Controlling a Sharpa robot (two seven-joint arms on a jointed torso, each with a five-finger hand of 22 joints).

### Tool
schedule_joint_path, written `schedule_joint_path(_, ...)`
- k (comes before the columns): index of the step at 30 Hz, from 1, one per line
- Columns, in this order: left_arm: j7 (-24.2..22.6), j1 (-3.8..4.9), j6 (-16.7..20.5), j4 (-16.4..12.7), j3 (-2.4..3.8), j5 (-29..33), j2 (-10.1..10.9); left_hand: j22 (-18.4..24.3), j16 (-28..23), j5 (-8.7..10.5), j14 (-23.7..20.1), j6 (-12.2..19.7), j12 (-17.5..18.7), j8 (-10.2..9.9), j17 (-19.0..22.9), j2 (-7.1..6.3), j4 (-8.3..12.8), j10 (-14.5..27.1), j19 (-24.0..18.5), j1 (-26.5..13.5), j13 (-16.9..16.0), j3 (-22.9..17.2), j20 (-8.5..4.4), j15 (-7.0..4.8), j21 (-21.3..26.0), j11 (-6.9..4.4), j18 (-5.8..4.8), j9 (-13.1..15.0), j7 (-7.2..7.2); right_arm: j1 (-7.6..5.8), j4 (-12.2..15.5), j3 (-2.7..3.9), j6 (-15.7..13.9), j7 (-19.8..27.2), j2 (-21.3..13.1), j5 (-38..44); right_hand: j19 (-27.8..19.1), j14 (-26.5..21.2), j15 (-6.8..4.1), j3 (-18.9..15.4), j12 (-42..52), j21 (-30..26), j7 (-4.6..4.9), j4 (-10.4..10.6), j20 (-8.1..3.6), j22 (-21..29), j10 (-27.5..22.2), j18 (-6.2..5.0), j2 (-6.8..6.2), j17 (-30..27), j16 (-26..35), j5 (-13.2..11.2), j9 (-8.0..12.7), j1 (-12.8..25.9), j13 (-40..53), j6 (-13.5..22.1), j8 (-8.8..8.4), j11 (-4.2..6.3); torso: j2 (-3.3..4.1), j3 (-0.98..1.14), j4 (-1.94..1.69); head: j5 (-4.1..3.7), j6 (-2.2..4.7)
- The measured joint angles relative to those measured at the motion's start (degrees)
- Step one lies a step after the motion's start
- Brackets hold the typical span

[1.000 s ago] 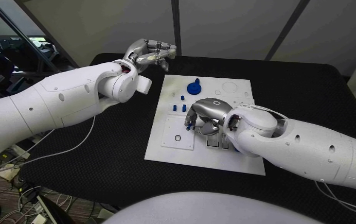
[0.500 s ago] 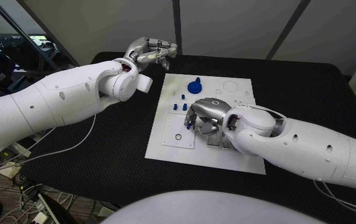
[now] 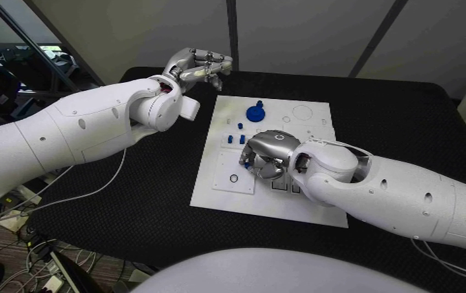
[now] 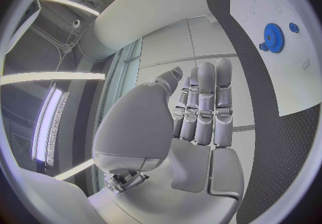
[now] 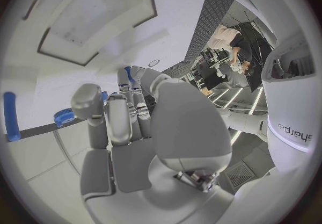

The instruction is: Assemble the parts on the task board

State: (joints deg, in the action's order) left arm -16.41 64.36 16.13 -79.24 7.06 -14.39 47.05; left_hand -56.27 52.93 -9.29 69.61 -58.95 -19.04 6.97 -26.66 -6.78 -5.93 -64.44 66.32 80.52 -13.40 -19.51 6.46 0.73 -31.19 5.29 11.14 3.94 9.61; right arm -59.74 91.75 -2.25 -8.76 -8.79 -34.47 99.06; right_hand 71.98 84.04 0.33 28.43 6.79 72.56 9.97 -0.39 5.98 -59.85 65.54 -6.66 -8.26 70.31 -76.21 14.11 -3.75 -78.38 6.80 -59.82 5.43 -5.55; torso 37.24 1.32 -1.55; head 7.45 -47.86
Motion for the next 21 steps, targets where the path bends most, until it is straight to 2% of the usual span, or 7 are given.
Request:
schedule_joint_path(2, 0.1, 0.0, 0.0, 0.0, 0.0, 0.0, 0.0, 0.0, 0.0, 0.0, 0.0, 0.0, 0.0, 0.0, 0.0, 0.0, 0.0, 0.0, 0.0, 0.0, 0.0, 0.0, 0.0, 0.0, 0.0, 0.0, 0.0, 0.0, 0.0, 0.0, 0.0, -0.05, -0.2, -0.1, -0.1, 0.2, -0.2, -0.1, 0.33, -0.3, -0.4, -0.1, 0.33, 0.1, 0.23, 0.2, -0.8, 0.0, -0.39, 0.1, -0.2, 0.0, 0.0, 0.4, -0.2, 0.5, -0.42, -0.2, -0.01, 0.0, 0.0, 0.0, -0.01)
schedule_joint_path(5, 0.2, 0.0, 0.0, 0.0, 0.0, 0.0, 0.0, 0.0, 0.0, 0.0, 0.0, 0.0, 0.0, 0.0, 0.0, 0.0, 0.0, 0.1, 0.0, 0.0, 0.0, 0.0, 0.0, 0.0, 0.0, -0.14, 0.0, 0.0, 0.05, 0.06, 0.1, -0.16, -0.7, -0.3, -0.1, 0.4, -0.9, 0.0, 0.82, -0.9, -1.7, -0.9, 0.67, 0.2, 0.9, 1.1, -3.6, 0.0, -1.16, 0.1, -0.2, 0.0, 0.0, 1.2, -1.6, 1.5, -1.0, -1.21, -0.02, 0.0, 0.0, -0.03, -0.01)
schedule_joint_path(8, 0.2, 0.0, 0.0, 0.0, 0.0, 0.0, -0.1, 0.0, 0.0, 0.0, 0.0, 0.2, 0.0, 0.0, 0.0, 0.0, 0.0, 0.2, 0.0, 0.0, 0.0, 0.0, 0.0, 0.0, 0.0, -0.21, 0.0, 0.0, 0.21, 0.22, 0.2, -0.29, -1.6, -0.5, -0.3, 0.6, -1.6, 0.0, 0.82, -1.7, -2.0, -1.8, 0.3, 0.1, 1.64, 2.3, -5.9, -0.01, -1.36, -0.5, -0.2, 0.0, 0.0, 1.4, -2.0, 3.4, -1.66, -1.32, -0.03, 0.0, 0.01, -0.08, 0.13)
schedule_joint_path(13, 0.4, 0.0, 0.0, 0.2, 0.0, 0.0, -0.1, 0.0, 0.0, 0.0, 0.0, 0.2, 0.0, 0.0, 0.0, 0.0, 0.0, 0.2, 0.0, 0.0, 0.0, 0.0, 0.0, 0.0, 0.0, -0.22, 0.0, 0.0, 0.21, 0.3, 1.2, -0.37, -3.3, -0.8, -1.5, 0.8, -2.1, 0.0, 0.82, -2.3, -1.7, -2.1, 0.11, 0.0, 1.6, 3.0, -6.7, -0.01, -1.36, -1.1, -0.2, 0.0, 0.0, 1.3, -2.2, 3.9, -1.66, -1.22, -0.03, 0.03, 0.02, -0.16, 0.41)
schedule_joint_path(19, 0.7, 0.0, -0.2, 0.5, -0.01, 0.0, -0.2, 0.1, 0.0, 0.0, 0.0, 0.2, 0.0, 0.0, 0.0, 0.0, 0.0, 0.2, 0.0, 0.0, 0.0, 0.0, 0.0, 0.0, 0.0, -0.22, 0.0, 0.0, 0.21, 0.3, 5.2, -0.25, -6.3, -0.7, -4.7, 0.9, -2.1, 0.0, 0.82, -2.8, -0.9, -2.1, 0.11, 0.2, 1.59, 3.0, -7.1, 0.0, -1.6, -1.0, -0.2, 0.4, -0.2, 1.6, -2.2, 3.9, -1.66, -1.2, -0.03, 0.12, 0.04, -0.25, 0.84)
schedule_joint_path(21, 0.8, 0.0, -0.3, 0.5, -0.03, 0.0, -0.2, 0.1, 0.0, 0.0, 0.0, 0.2, 0.0, 0.0, 0.0, 0.0, 0.0, 0.2, 0.0, 0.0, 0.0, 0.0, 0.0, 0.0, 0.0, -0.22, 0.0, 0.0, 0.21, 0.33, 6.6, 0.25, -7.1, -0.6, -5.9, 0.9, -2.1, 0.0, 0.82, -2.9, -0.3, -2.1, -0.04, 0.2, 1.59, 3.0, -7.1, -0.01, -1.6, -1.0, -0.2, 0.4, -0.2, 1.6, -2.2, 3.8, -1.6, -1.2, -0.04, 0.11, 0.05, -0.37, 0.98)
